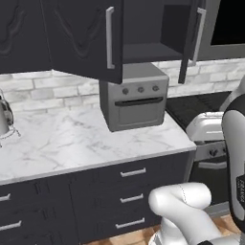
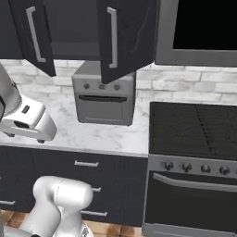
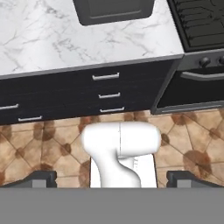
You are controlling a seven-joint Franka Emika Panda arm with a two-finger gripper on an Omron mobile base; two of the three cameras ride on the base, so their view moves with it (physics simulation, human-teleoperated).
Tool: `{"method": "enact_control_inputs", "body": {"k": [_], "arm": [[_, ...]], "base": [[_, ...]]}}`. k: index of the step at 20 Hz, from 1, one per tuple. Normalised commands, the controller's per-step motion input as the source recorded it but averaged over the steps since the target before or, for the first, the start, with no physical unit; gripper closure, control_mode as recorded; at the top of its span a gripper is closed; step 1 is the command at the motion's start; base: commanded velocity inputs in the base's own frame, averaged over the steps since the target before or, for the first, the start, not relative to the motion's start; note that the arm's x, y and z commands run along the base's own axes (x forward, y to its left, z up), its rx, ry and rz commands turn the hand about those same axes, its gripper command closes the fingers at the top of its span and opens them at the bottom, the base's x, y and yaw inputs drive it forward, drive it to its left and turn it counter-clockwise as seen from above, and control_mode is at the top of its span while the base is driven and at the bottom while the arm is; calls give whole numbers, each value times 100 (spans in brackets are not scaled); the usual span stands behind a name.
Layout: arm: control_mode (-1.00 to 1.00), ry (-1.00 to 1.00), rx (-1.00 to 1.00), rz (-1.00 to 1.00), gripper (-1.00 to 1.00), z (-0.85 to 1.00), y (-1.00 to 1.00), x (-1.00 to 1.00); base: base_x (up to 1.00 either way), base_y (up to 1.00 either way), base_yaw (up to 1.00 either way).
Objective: Close all open cabinet doors.
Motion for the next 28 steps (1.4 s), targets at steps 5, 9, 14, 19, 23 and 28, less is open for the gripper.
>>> {"method": "enact_control_inputs", "body": {"k": [5,9,14,19,23,28], "arm": [[100,0,0,0,-100,0,0,0],[100,0,0,0,-100,0,0,0],[100,0,0,0,-100,0,0,0],[100,0,0,0,-100,0,0,0],[100,0,0,0,-100,0,0,0],[100,0,0,0,-100,0,0,0]], "base": [[63,-16,7],[51,-28,7],[50,-31,5],[51,-10,1],[38,0,0],[40,0,0]]}}
